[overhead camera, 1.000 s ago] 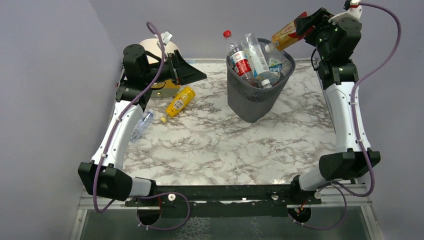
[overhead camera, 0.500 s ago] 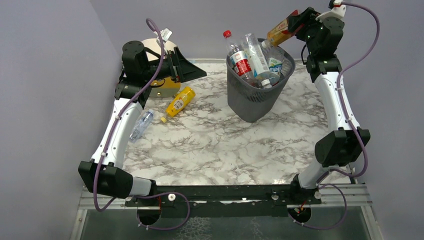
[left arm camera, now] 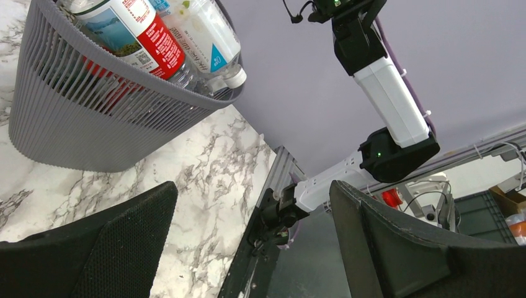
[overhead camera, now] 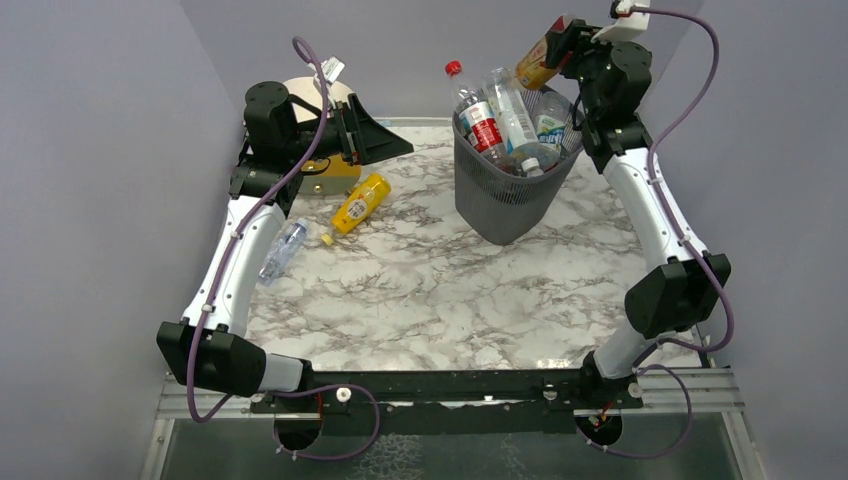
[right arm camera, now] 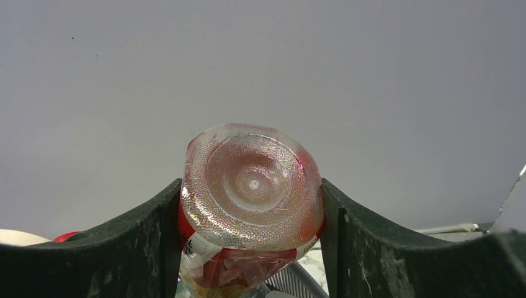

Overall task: Put the plastic bottles in the bin
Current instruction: Place the plastic bottle in the trash bin.

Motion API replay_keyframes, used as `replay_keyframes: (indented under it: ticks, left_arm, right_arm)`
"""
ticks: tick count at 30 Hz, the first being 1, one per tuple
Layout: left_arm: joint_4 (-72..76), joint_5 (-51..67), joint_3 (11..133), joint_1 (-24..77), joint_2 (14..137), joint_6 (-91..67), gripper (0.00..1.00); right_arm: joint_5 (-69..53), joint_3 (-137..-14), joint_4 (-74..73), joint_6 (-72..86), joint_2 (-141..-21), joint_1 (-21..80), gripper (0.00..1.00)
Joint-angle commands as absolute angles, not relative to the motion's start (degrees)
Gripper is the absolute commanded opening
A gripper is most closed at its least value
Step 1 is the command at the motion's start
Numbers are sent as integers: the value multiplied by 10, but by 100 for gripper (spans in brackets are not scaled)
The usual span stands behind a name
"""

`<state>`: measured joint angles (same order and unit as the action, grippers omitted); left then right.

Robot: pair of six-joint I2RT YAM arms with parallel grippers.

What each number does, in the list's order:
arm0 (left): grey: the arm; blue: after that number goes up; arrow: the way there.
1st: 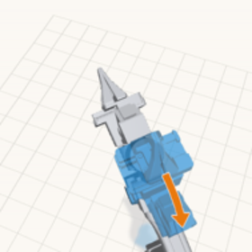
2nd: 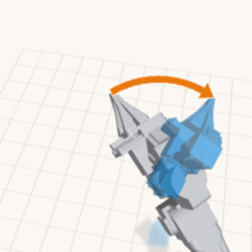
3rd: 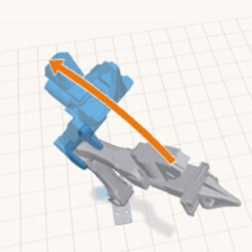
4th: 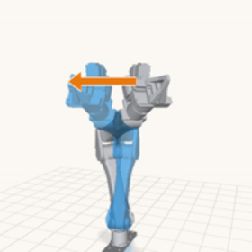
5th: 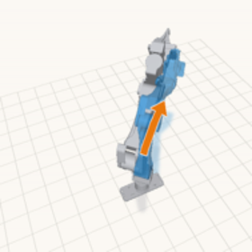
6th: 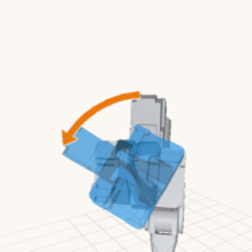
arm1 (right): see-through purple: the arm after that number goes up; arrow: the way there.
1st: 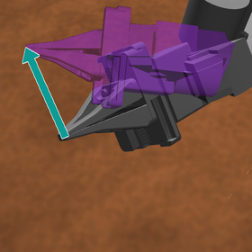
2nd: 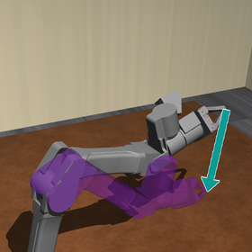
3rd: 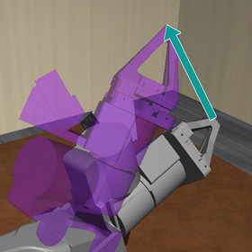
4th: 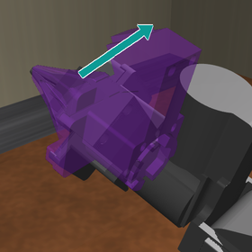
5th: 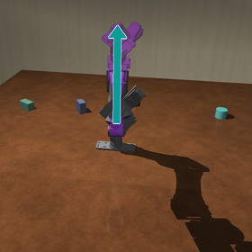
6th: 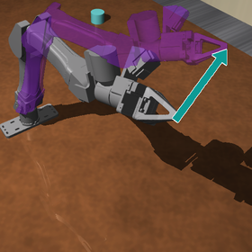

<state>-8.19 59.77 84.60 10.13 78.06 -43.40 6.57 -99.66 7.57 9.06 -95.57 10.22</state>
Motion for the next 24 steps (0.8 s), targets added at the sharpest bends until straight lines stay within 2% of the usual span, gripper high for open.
replay_keyframes:
  ticks: [1,9,14,20,24]
  left_arm:
    - [-79,598,852,98,774,-425,99]
    - [-76,597,846,98,772,-425,99]
    - [-73,597,846,98,775,-426,99]
    - [-68,596,846,98,774,-429,99]
    - [-68,596,841,98,774,-429,99]
  right_arm:
    - [121,-979,80,28,-946,124,40]
    - [174,-939,115,6,-920,131,40]
    - [157,-939,113,0,-914,132,40]
    - [120,-908,127,-3,-896,132,56]
    - [92,-882,139,-8,-877,133,58]
